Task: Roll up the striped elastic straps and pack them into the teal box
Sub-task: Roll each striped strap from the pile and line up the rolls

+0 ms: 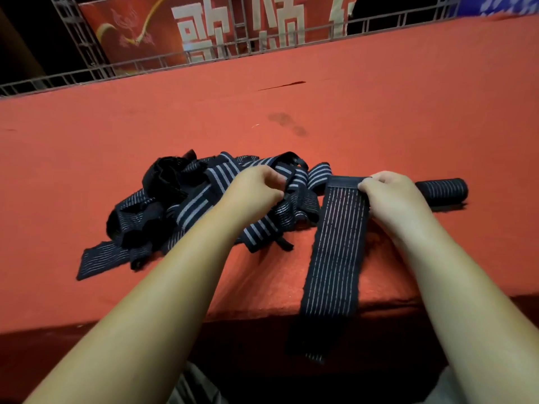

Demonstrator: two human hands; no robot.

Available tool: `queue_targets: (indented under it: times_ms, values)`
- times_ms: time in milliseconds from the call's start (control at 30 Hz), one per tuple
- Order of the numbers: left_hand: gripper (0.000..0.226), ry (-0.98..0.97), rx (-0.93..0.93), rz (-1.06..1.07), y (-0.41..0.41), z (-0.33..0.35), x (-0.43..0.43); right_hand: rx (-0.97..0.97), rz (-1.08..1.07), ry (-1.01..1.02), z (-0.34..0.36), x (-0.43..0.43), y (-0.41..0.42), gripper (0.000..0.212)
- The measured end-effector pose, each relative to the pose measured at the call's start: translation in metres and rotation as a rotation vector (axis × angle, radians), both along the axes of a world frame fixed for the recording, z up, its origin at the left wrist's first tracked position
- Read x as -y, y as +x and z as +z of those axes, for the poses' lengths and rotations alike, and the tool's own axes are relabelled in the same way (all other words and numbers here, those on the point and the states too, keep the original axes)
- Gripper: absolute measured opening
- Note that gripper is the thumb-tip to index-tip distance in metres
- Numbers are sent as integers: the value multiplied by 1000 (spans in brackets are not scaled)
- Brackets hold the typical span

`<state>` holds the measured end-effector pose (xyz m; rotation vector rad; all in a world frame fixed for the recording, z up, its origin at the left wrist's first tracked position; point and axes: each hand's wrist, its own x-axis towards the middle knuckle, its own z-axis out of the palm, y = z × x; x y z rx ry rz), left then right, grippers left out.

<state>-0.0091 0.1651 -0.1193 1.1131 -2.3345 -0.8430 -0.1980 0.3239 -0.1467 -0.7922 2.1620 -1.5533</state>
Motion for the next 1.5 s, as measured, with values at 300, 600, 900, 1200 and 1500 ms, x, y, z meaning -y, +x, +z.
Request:
queue_targets:
  times_ms: [300,600,900,1200,1500]
  values:
    - [38,35,37,24,-33,-26,-10,-8,115,58,-4,-8,-3,12]
    - [19,494,-323,12,-43,-11,-13,-105,442,-27,-8,-15,-3,11]
    - [27,710,-481,-142,-51,9,-30,-109,512,-160,-4,-22,-5,10]
    - [36,931,-517,-172,-52,18,-41,-92,303,-229,1,-22,10,11]
    - [38,1014,-541,-198,-47,20,-42,-138,162,-283,0,-20,17,10]
